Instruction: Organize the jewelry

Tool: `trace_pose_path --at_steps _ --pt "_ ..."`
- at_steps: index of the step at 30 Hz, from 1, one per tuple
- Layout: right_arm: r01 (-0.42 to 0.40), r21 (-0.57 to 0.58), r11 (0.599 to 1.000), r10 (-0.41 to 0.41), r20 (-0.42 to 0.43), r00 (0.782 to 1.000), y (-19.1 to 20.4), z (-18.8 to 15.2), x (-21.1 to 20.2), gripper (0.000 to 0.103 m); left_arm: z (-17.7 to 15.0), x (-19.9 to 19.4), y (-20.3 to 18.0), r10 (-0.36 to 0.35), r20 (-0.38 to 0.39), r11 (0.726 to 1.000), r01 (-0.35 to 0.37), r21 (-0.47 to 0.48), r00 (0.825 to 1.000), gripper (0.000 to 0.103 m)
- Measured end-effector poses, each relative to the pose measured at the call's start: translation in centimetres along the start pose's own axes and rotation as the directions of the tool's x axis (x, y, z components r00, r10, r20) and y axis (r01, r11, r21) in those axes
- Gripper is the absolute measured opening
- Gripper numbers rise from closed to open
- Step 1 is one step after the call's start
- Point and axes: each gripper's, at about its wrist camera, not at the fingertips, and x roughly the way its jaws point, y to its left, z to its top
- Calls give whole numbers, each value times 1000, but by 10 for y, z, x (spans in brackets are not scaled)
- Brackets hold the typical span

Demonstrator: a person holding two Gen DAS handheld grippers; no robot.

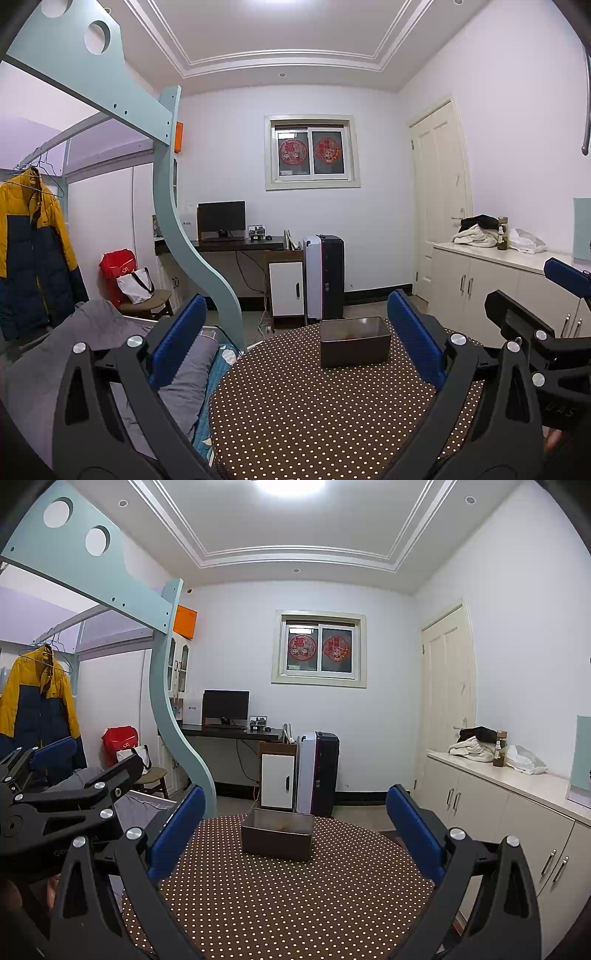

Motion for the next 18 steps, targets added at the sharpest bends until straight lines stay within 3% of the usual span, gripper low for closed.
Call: trace_pose_path --at_steps 18 --pt "2 3 1000 -2 -5 1000 0 -2 3 95 -1 2 1 3 -2 1000 -3 3 1000 96"
